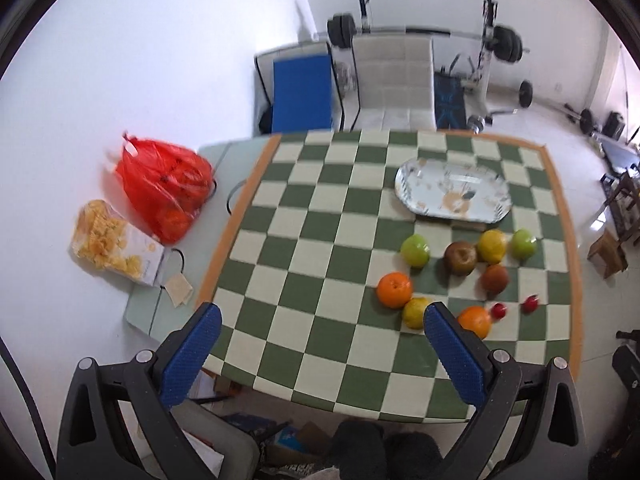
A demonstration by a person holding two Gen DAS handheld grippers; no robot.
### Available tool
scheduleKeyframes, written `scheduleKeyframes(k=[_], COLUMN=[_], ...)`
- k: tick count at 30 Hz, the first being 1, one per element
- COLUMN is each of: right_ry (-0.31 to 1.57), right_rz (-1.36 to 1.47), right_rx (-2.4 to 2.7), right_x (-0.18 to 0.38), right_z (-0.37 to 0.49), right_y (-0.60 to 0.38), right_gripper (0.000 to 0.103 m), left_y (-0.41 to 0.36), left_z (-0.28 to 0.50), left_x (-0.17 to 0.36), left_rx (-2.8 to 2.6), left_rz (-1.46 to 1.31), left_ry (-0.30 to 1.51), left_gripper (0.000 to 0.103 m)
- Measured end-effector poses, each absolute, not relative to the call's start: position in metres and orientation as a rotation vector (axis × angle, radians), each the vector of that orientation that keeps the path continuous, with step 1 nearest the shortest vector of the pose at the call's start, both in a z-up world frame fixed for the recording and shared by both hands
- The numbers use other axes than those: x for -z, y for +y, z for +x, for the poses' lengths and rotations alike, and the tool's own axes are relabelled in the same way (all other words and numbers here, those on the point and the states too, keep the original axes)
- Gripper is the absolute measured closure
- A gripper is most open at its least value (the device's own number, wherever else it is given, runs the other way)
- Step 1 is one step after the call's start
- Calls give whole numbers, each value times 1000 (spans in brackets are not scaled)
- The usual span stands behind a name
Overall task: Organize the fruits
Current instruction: 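Grasp the large orange with the right tool while the left tool grasps the small orange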
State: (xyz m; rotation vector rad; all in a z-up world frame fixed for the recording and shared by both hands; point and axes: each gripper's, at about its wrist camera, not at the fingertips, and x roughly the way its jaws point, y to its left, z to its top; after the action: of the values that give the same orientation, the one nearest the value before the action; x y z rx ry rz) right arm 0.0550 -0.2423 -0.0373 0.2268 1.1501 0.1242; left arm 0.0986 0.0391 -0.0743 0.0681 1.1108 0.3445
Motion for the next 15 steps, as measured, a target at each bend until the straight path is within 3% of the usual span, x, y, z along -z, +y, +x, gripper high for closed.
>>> scheduleKeyframes(k=[4,8,15], right_ry=[1262,1376,1519], right_rz=[240,262,368], right_rx=[-104,-67,16], right_x=[125,196,276], right_z=[73,99,127], right_y=[-227,-210,-196], right_gripper=[0,4,6], left_y=[66,85,86], left_z=[143,183,244], left_x=[142,207,307], left_rx=[-319,-219,-98], left_rz=[8,-147,-359], left_ry=[1291,1480,1730], left_gripper=[1,9,13])
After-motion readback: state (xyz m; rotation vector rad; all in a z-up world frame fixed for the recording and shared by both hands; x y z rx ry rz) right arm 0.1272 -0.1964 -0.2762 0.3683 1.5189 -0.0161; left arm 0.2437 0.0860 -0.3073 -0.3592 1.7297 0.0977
